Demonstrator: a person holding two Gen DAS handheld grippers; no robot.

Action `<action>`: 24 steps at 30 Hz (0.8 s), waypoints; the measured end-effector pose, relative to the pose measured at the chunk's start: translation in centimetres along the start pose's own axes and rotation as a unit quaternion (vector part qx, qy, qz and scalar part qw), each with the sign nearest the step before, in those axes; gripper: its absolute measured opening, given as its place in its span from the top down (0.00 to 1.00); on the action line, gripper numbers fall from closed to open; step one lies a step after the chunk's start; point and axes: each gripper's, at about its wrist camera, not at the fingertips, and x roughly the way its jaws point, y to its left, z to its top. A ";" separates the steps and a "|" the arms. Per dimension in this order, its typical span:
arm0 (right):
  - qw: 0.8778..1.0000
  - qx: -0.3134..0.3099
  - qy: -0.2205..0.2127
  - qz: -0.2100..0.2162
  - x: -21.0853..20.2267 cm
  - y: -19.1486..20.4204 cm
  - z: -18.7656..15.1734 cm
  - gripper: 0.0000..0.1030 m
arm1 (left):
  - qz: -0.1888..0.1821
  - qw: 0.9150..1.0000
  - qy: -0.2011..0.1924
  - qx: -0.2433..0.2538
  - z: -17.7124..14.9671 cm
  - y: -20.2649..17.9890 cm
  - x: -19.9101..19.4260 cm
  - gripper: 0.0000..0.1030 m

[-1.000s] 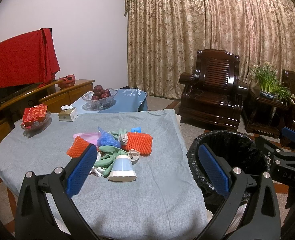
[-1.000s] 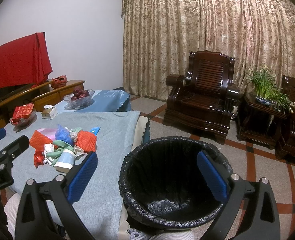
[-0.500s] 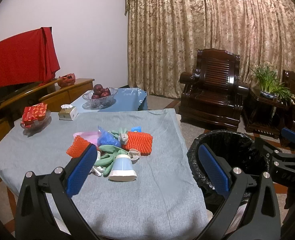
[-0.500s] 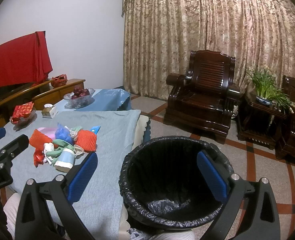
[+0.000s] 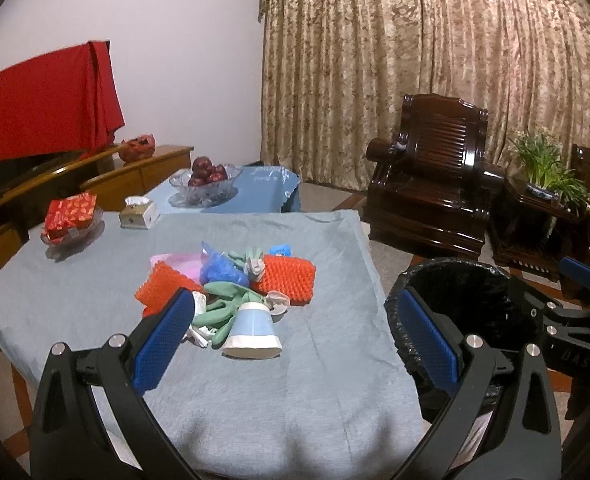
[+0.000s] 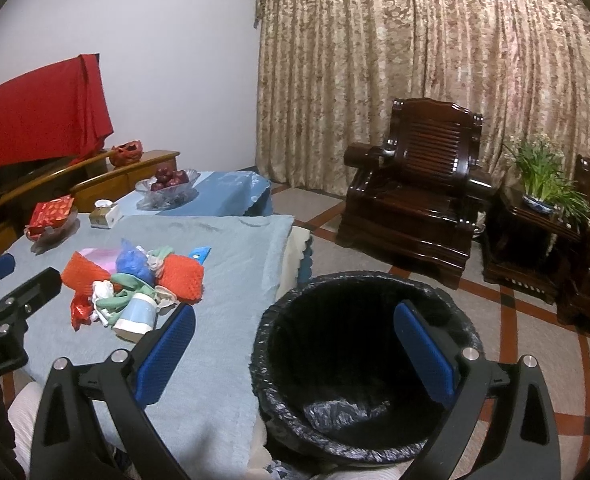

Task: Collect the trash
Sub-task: 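Grasp an orange foam net with the left tool while the right tool grasps another orange foam net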

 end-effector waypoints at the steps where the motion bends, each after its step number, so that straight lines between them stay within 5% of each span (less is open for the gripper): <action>1: 1.000 -0.002 0.001 0.002 0.3 0.3 0.2 0.06 | 0.005 1.000 0.007 -0.003 -0.1 0.6 0.5 0.05; 15: 0.994 -0.032 0.052 0.095 10.3 9.0 0.9 0.08 | 0.129 0.989 0.054 -0.038 -3.1 13.5 6.8 0.05; 24: 0.991 -0.036 0.073 0.108 17.4 12.9 1.0 0.20 | 0.138 0.987 0.064 -0.057 -4.0 17.9 11.2 0.13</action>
